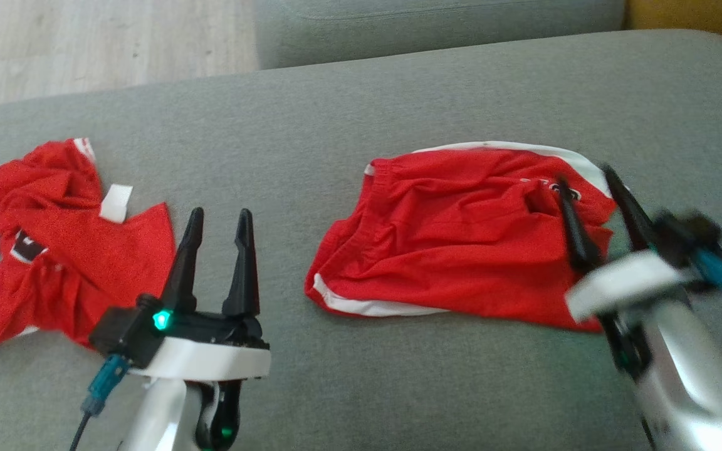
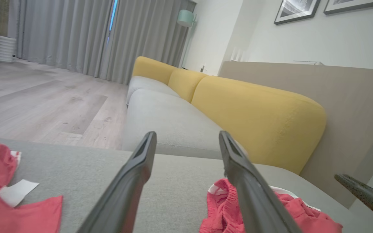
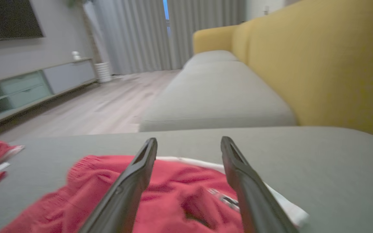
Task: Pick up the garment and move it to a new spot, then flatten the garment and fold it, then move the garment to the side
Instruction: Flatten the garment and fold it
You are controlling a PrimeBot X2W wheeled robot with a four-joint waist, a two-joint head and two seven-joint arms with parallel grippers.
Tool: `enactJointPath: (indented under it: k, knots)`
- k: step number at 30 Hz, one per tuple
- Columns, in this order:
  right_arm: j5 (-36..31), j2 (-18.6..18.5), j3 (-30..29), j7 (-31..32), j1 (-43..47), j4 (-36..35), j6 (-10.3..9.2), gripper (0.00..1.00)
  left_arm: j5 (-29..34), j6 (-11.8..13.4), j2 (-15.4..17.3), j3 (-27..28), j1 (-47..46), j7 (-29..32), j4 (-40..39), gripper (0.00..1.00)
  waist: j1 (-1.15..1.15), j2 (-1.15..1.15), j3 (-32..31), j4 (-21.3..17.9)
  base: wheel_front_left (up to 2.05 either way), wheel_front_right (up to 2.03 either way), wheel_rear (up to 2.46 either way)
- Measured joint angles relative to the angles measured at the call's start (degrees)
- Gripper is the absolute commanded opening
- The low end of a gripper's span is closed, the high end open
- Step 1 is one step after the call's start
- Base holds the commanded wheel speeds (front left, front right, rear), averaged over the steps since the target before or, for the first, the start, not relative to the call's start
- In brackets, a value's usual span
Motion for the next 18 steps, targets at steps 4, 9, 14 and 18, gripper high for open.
enactJointPath:
  k: [4, 9, 14, 18]
  knots:
    - [-6.9, 3.4, -13.3, 0.0, 11.8, -5.2, 0.0, 1.0, 0.0, 0.0, 0.0, -1.4, 0.0, 0.0, 0.0, 1.0, 0.0, 0.0, -0.2, -1.5, 0.0, 0.0, 0.0]
    - [-11.0, 8.3, -16.3, 0.0, 20.3, -8.4, 0.0, 1.0, 0.9, 0.0, 0.0, -3.0, 0.0, 0.0, 1.1, 1.0, 0.0, 0.0, 0.5, -2.5, 0.0, 0.0, 0.0]
    - [-11.8, 8.7, -17.4, 0.0, 19.6, -10.9, 0.0, 1.0, 0.9, 0.0, 1.2, -6.6, -0.5, 0.0, 3.3, 1.0, 0.01, 0.0, 1.4, -3.1, 0.0, 0.0, 0.0]
    - [-11.8, 9.0, -17.7, 0.0, 18.9, -11.2, 0.0, 1.0, 0.9, 0.0, 4.7, -13.8, -2.4, 0.3, 9.5, 1.0, 0.01, 0.0, 1.7, -3.3, 0.0, 0.0, 0.0]
